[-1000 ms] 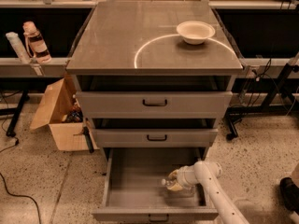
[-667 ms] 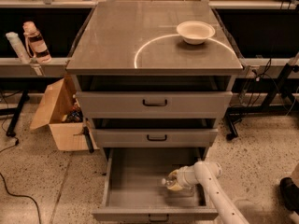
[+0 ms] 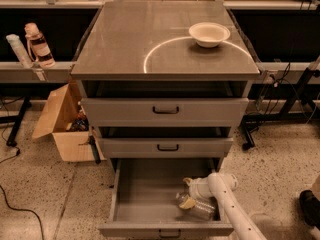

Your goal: Place water bottle into bottom drawer

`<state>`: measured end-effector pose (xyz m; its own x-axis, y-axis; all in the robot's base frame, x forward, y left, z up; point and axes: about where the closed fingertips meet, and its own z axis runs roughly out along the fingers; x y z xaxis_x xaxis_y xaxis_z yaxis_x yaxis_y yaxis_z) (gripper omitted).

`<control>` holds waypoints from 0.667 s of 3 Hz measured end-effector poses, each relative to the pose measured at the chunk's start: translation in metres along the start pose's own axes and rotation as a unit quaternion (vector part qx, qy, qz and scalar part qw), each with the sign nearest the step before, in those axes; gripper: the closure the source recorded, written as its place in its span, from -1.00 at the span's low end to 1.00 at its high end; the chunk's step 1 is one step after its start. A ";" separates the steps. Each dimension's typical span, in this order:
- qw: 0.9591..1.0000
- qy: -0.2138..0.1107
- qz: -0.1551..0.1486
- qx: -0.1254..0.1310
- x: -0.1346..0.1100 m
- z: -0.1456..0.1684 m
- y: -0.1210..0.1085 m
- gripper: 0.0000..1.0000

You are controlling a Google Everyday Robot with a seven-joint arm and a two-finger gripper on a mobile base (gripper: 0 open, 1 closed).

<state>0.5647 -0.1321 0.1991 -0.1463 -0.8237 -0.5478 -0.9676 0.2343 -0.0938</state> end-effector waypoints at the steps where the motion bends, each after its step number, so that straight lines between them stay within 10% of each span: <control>1: 1.000 0.000 0.000 0.000 0.000 0.000 0.000 -1.00; 2: 1.000 0.000 0.000 0.000 0.000 0.000 0.000 -1.00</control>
Offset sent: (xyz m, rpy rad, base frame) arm 0.0000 0.0000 0.0000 0.0000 0.0000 0.0000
